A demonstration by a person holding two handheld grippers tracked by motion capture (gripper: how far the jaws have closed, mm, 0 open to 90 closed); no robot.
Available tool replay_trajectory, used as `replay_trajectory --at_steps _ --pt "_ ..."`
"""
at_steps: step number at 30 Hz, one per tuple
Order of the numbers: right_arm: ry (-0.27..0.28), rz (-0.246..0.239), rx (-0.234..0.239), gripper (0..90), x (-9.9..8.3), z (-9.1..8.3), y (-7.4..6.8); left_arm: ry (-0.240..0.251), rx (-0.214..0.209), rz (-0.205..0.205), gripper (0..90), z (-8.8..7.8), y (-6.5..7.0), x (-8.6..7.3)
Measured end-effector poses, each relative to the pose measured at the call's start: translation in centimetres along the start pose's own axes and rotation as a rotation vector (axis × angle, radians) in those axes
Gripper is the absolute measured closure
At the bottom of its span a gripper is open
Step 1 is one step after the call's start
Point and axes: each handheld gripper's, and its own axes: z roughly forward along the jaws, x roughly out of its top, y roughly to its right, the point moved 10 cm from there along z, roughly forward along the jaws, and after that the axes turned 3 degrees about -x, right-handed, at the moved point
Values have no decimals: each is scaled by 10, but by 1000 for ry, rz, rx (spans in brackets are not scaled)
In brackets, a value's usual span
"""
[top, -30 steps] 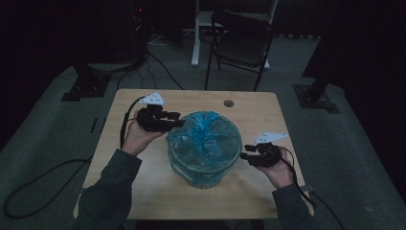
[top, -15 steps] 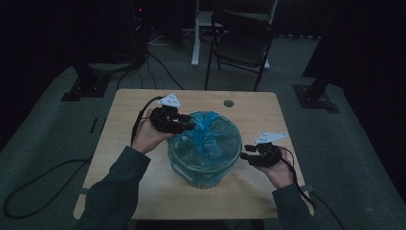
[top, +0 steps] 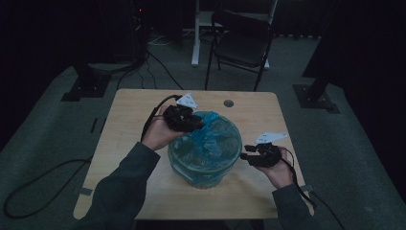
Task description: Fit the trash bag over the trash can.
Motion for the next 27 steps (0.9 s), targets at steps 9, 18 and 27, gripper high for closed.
replay_trajectory --at_steps 9,18,27 --pt "-1 1 0 556 0 0 0 -44 -6 26 700 15 6 5" --pt "-3 0 0 556 -1 1 0 -51 -1 54 699 22 11 14" --pt "-1 3 0 556 -1 0 1 -93 -13 87 694 35 18 17"
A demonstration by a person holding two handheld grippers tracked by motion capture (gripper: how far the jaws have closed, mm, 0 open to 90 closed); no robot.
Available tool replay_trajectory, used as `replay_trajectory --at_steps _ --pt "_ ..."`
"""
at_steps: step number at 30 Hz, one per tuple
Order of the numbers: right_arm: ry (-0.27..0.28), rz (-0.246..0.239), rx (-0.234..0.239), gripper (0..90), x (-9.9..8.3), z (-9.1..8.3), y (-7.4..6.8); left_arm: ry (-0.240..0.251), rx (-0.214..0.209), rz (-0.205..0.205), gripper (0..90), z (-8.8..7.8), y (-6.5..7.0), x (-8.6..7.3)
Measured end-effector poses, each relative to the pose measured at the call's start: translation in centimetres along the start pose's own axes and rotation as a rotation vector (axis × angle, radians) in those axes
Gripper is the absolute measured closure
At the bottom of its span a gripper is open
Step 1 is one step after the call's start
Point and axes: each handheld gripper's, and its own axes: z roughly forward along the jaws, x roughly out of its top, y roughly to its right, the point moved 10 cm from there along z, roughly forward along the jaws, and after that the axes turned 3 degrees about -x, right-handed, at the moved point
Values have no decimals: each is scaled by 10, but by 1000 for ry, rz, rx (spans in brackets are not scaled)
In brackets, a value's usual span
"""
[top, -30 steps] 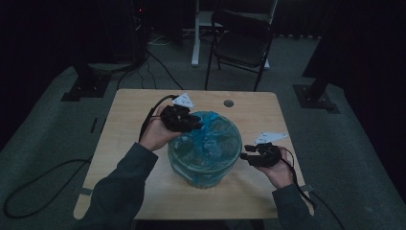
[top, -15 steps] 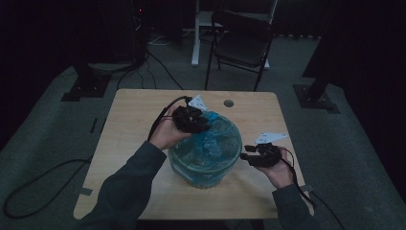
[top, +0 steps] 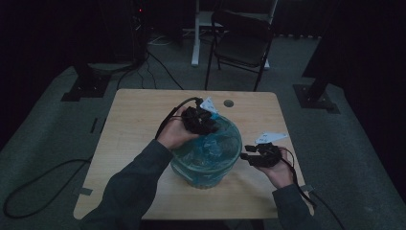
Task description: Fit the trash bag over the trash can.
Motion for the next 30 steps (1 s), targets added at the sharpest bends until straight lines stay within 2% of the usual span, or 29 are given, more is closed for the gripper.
replay_trajectory --at_steps 12,25,30 --pt "2 2 0 556 -1 0 1 -56 3 17 680 12 2 -5" --pt "0 2 0 555 -2 0 1 -160 -16 26 651 27 4 -16" --pt "1 1 -2 555 -1 -1 1 -184 -12 31 649 30 5 -18"
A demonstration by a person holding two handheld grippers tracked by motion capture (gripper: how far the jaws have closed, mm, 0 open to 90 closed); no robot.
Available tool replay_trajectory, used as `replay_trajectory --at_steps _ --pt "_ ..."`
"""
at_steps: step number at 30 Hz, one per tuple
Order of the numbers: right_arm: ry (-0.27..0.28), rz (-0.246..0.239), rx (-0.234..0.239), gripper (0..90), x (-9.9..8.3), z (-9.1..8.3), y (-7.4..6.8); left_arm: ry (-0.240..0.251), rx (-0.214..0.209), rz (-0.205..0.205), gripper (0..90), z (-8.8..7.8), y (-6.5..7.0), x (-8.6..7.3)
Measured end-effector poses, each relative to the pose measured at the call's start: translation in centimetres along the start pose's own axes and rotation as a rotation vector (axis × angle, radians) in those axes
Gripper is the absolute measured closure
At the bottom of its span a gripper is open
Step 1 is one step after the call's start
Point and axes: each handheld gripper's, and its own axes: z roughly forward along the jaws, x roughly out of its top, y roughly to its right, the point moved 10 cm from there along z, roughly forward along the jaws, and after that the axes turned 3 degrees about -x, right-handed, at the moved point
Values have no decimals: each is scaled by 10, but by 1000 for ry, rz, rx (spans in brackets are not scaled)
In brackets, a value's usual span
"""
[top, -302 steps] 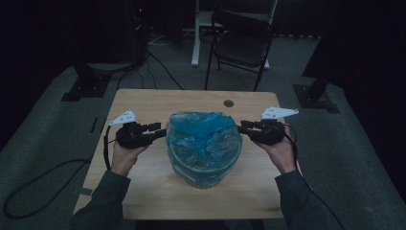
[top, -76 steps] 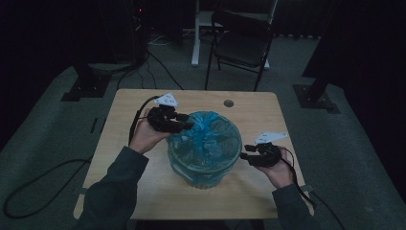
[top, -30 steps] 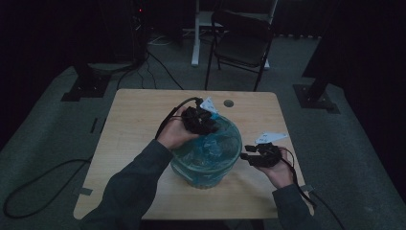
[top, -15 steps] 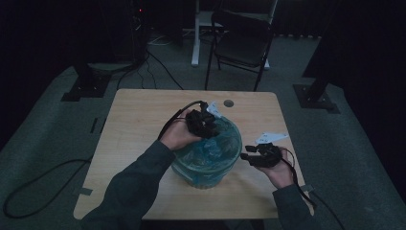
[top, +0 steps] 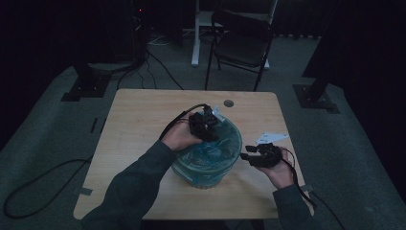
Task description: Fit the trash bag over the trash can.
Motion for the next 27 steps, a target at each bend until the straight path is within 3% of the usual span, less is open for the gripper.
replay_trajectory --at_steps 14,27 --pt "1 4 -2 555 0 -1 0 -101 16 38 592 10 2 -7" --pt "-1 1 -3 555 -1 -1 0 -176 6 64 577 18 10 -13"
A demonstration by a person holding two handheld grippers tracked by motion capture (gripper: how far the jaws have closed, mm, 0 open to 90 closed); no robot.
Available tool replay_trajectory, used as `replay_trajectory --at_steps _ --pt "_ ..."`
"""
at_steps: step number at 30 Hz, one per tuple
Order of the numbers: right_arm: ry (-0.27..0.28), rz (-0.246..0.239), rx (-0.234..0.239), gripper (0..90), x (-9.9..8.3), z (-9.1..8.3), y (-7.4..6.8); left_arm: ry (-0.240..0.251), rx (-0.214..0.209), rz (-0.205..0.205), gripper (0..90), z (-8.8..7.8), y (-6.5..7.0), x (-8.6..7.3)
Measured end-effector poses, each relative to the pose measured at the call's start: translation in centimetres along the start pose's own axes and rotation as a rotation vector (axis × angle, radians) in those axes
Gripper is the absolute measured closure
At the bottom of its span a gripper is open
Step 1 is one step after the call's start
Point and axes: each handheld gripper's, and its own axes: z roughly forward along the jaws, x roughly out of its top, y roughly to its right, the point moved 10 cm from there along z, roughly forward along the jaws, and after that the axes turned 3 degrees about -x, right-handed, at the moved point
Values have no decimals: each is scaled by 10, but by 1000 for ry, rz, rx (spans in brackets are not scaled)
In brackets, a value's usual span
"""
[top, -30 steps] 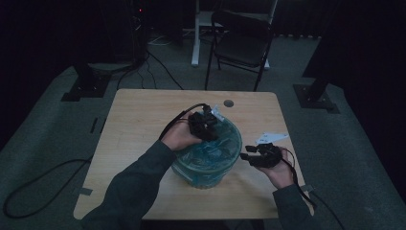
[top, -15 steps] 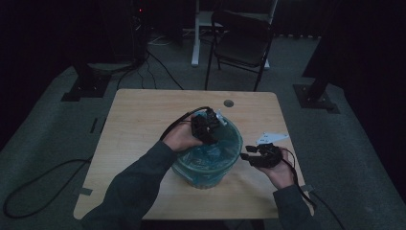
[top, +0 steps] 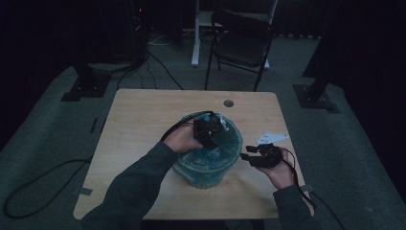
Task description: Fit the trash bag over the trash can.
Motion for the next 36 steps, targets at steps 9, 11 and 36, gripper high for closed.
replay_trajectory --at_steps 9,11,36 --pt "2 0 -1 554 0 -1 0 -43 -4 21 577 4 2 -3" --pt "3 1 -2 554 0 -1 1 -50 -6 28 577 5 3 -3" --pt "1 7 -5 553 -1 -2 1 132 -6 -18 603 -25 4 5"
